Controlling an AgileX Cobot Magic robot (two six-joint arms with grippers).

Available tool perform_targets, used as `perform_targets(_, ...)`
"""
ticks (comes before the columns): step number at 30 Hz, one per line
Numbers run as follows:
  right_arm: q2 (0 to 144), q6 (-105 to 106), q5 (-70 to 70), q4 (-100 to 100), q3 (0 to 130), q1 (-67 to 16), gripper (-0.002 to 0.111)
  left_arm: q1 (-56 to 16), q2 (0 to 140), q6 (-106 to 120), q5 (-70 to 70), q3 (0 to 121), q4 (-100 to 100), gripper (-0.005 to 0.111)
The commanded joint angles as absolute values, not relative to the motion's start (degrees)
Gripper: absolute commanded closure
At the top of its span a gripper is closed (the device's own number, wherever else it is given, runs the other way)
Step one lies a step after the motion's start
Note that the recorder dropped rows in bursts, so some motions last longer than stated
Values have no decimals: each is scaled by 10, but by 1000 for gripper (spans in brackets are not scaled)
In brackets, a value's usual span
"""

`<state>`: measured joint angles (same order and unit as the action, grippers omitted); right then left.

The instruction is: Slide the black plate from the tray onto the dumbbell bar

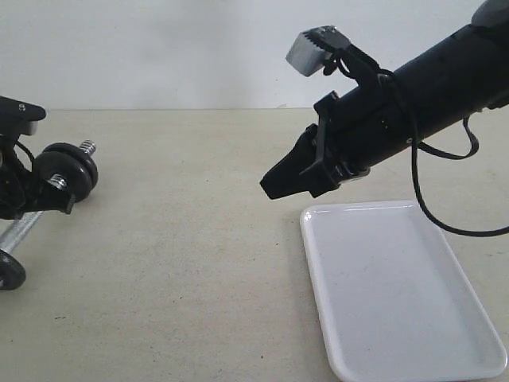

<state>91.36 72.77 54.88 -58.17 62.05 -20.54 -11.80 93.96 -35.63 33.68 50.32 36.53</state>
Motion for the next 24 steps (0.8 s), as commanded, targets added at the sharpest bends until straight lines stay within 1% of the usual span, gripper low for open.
perform_targets(1,888,726,579,-580,620,-205,107,-81,971,-365,326,503,376,102)
perform_targets(3,881,726,581,-580,620,-205,109,-65,971,-365,325,504,393,92)
perform_targets(4,880,726,583,-580,620,-205,109,-58,971,-365,315,504,411,74)
perform_targets(5,880,726,583,-580,620,-205,109,-57,971,-365,312,504,415,63)
perform_targets(6,880,726,585,-580,620,-205,109,-57,971,-365,300,504,438,36)
perform_targets(7,880,726,586,-580,620,-205,109,-57,972,-365,292,504,448,29)
perform_targets(9,880,725,597,-580,620,-205,109,-48,979,-381,265,506,486,33)
perform_targets(10,880,723,602,-580,620,-205,109,-34,991,-386,245,508,497,40)
perform_targets(11,880,722,610,-580,620,-205,109,-20,1010,-386,230,514,503,41)
perform_targets(14,879,721,639,-580,620,-205,109,20,1063,-386,256,552,515,41)
perform_targets(17,879,726,652,-582,620,-205,109,53,1107,-355,341,609,540,41)
perform_targets(19,879,728,634,-584,620,-205,109,68,1119,-359,326,622,522,41)
perform_targets(20,879,729,632,-584,620,-205,109,75,1125,-359,315,624,521,47)
perform_targets(22,879,730,631,-584,620,-205,109,81,1131,-359,315,624,513,64)
perform_targets(24,879,734,627,-584,620,-205,109,88,1137,-357,315,624,503,92)
